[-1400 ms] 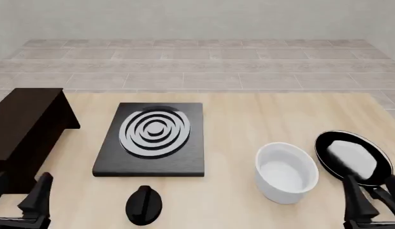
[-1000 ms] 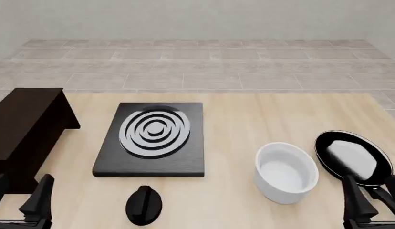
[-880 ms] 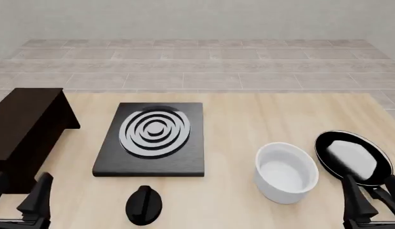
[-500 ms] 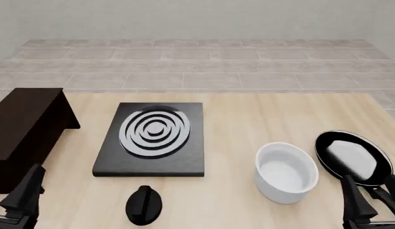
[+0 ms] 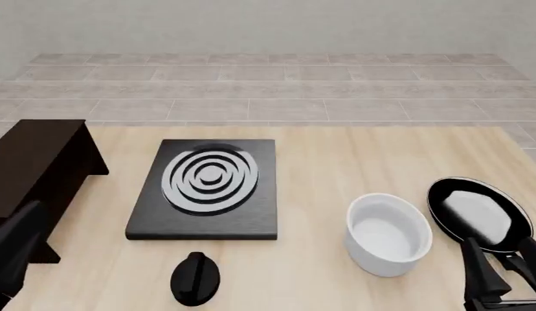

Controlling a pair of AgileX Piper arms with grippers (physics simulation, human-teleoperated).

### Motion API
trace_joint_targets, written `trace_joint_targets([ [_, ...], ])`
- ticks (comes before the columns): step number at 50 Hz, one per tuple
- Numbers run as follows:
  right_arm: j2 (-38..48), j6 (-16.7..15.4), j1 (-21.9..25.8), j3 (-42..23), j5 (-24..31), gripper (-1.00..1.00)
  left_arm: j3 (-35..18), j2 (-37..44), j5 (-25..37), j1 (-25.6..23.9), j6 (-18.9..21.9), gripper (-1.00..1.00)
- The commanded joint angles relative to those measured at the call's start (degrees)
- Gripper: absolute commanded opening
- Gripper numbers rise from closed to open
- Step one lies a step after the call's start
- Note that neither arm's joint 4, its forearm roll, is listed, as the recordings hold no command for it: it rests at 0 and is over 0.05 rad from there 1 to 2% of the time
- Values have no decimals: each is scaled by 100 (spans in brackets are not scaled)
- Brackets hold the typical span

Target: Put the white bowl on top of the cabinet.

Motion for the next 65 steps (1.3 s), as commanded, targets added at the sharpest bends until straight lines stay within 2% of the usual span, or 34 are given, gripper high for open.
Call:
trace_joint_targets([
  [1,-39,4,1,-1,41,100,-481,723,9,-619,-163,100],
  [3,-57,-5,2,-5,58,100,-523,885,-155,-806,-15,100],
  [7,13,40,-2,-2,16,100,-667,1292,-316,-931,-153,100],
  [10,-30,-1,1,-2,29,100,-811,1621,-510,-1177,-4,100],
  [12,-21,7,1,-2,26,100,-892,1954,-563,-1149,-140,100],
  [13,1,23,0,-1,14,100,-943,2109,-644,-1328,-188,100],
  [17,18,17,0,0,-7,100,-1096,2466,-757,-1470,-182,100],
  [19,-24,2,1,-4,28,100,-1252,2865,-815,-1698,15,100],
  [20,-30,9,1,-6,41,100,-1330,2981,-801,-1688,-71,100],
  [21,4,36,-1,-2,22,100,-1540,3147,-760,-1791,97,100],
  [28,-33,25,0,-12,60,100,-1977,3645,-705,-2114,109,100],
  [29,15,33,-1,-1,8,100,-2033,3842,-704,-2205,245,100],
  [32,-70,5,2,-20,92,100,-2240,4180,-570,-2479,285,100],
  [33,-40,8,2,-9,52,100,-2323,4333,-528,-2731,510,100],
  [35,4,34,-1,-10,28,100,-2482,4559,-458,-2965,572,100],
  [41,-8,25,0,-17,41,100,-2902,5003,-250,-3039,698,100],
  [47,16,16,0,-10,5,100,-3260,5351,-58,-3123,1046,100],
  [53,-12,8,1,-13,29,100,-3564,5660,-3,-3113,1060,100],
  [55,30,24,-1,-6,-7,100,-3599,5885,5,-3296,1211,100],
  [57,43,25,-1,-4,-21,100,-3698,6057,19,-3388,1197,100],
  [65,3,26,-1,-4,18,100,-4057,6585,108,-3604,1450,100],
])
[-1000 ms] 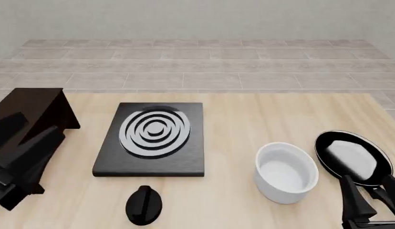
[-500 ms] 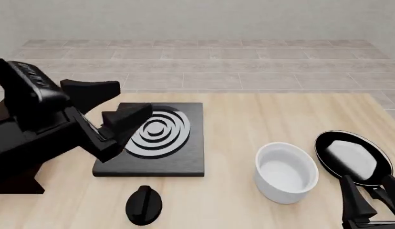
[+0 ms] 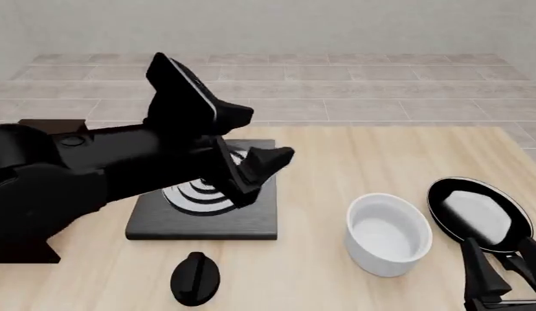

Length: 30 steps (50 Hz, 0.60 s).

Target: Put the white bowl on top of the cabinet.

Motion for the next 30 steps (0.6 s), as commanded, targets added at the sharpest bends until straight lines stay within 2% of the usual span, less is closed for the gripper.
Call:
trace_joint_targets([
  [1,-24,-5,0,4,16,100,-569,852,178,-443,334,100],
  [7,-57,-4,0,3,50,100,-922,1308,343,-653,472,100],
  [8,-55,-5,0,2,48,100,-961,1344,368,-652,494,100],
  [9,-47,-2,-1,3,42,100,-1062,1479,459,-446,523,100],
  [11,-47,0,0,2,44,100,-1052,1507,409,-451,606,100],
  [16,-31,1,0,6,25,100,-1201,1744,576,-755,738,100],
  [22,-53,2,0,0,53,100,-1425,1945,681,-892,630,100],
  [30,-70,-1,1,-7,75,100,-1626,2288,839,-1019,773,100],
])
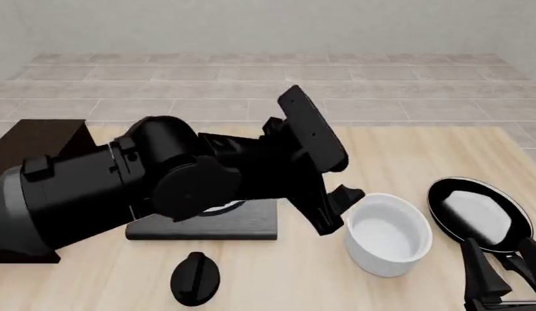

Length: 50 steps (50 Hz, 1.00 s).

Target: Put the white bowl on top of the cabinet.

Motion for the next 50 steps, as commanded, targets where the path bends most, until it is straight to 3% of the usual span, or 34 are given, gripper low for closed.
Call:
trace_joint_targets([
  [1,-2,1,0,-2,5,100,-356,500,221,-224,143,100],
  [9,-10,-1,1,-5,15,100,-499,813,361,-338,360,100],
  [29,5,1,2,-4,1,100,-858,1456,425,-726,293,100],
  [50,47,4,2,4,-48,100,-1122,2194,397,-650,430,100],
])
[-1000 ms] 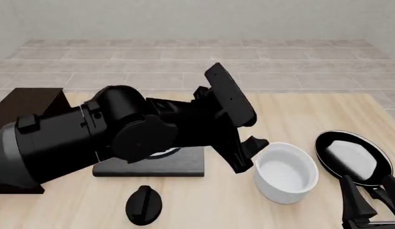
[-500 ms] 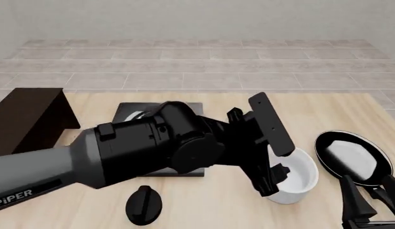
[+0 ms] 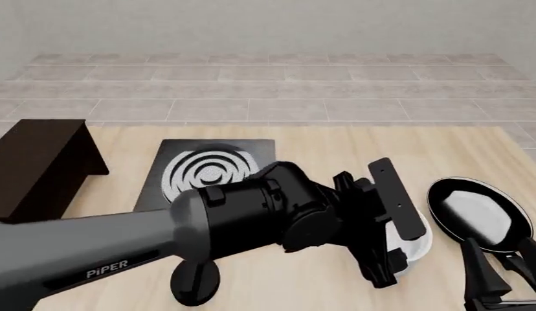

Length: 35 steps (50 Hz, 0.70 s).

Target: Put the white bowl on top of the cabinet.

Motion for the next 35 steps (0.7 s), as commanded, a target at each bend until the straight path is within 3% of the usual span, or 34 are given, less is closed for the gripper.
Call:
trace_joint_targets([
  [1,22,1,1,5,-26,100,-180,377,27,47,100,100],
  [13,20,0,-1,5,-25,100,-198,664,-27,-18,-18,100],
  [35,23,4,0,5,-26,100,-414,1312,-221,13,150,100],
])
